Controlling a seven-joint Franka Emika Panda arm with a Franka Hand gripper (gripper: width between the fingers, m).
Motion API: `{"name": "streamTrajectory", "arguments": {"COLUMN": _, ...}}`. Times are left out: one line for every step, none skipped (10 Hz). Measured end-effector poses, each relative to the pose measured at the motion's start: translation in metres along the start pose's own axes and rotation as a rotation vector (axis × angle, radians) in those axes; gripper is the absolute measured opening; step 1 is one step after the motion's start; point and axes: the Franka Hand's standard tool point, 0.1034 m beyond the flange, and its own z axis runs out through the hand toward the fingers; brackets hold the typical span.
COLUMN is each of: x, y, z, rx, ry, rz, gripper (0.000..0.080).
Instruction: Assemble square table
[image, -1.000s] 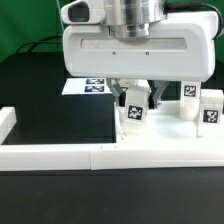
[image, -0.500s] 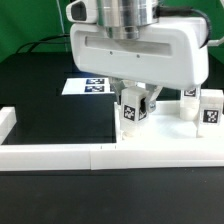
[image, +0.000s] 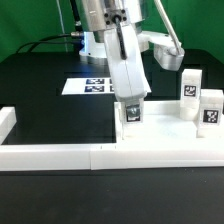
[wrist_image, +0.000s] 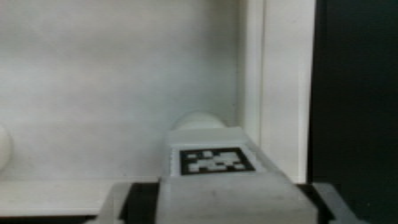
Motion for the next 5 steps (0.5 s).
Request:
{"name": "streamTrajectory", "arguments": {"x": 0.0006, "y": 0.0005, "z": 0.001, "rx": -0.002, "ry": 0.001, "rz": -0.057, "gripper": 0.0399}}
{"name": "streamTrajectory", "arguments": {"x": 0.0001, "y": 0.0007, "z": 0.0014, "rx": -0.002, "ry": 0.0, "rz": -0.057, "gripper": 0.0537}}
{"name": "streamTrajectory", "arguments": {"x": -0.0009, "y": -0.0008, "z": 0.0003, "rx": -0.015, "ry": 0.025, "rz": -0.277, "gripper": 0.0616}}
{"name": "streamTrajectory", "arguments": {"x": -0.0019, "y": -0.0022, "z": -0.001, "rx": -0.018, "ry": 0.033, "rz": -0.452, "gripper": 0.0616}}
{"name": "streamTrajectory", "arguments": {"x": -0.0005, "y": -0.0014, "z": 0.0, "rx": -0.021, "ry": 0.034, "rz": -0.47, "gripper": 0.0643}}
